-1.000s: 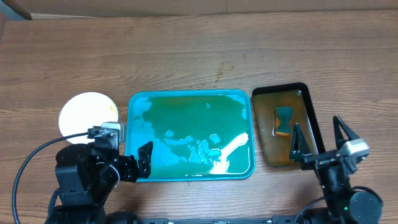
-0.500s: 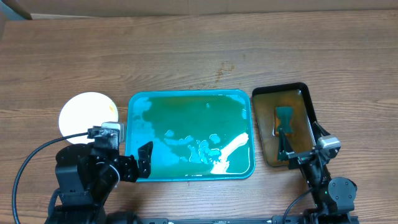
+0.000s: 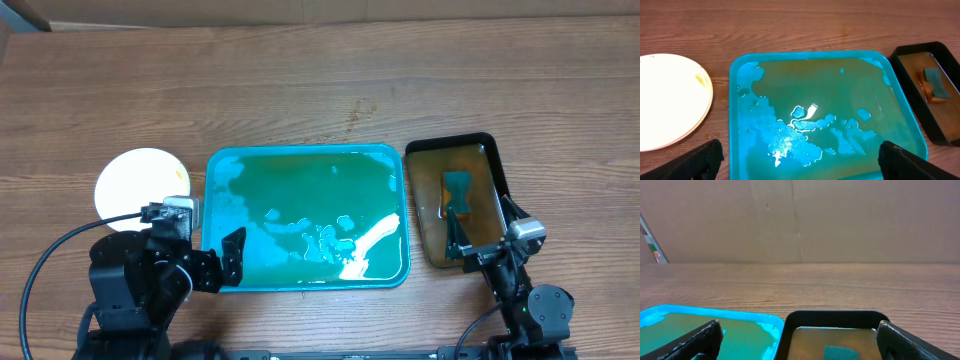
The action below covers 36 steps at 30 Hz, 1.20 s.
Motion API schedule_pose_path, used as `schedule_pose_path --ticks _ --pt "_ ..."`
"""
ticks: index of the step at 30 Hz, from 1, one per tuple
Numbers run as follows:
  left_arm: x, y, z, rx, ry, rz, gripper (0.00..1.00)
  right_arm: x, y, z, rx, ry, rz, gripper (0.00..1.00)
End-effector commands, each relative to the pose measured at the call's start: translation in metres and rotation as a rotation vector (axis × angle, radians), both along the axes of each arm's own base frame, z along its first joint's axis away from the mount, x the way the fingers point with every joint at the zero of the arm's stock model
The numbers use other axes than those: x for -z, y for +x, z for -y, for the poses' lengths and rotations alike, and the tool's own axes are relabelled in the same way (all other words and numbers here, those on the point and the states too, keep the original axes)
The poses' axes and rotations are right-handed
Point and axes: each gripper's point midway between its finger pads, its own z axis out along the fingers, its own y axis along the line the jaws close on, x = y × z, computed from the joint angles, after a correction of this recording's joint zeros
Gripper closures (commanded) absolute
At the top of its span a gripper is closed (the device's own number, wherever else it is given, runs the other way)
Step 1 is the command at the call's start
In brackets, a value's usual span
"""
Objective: Clean dirty plates on tray and stack at the side
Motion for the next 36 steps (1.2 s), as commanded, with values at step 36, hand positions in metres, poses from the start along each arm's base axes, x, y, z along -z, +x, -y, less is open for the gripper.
schedule_pose_path --ticks 36 --pt "0.035 0.012 -0.006 -0.086 -0.004 0.469 0.0 0.001 0.0 0.0 -0.004 -0.005 0.007 0.0"
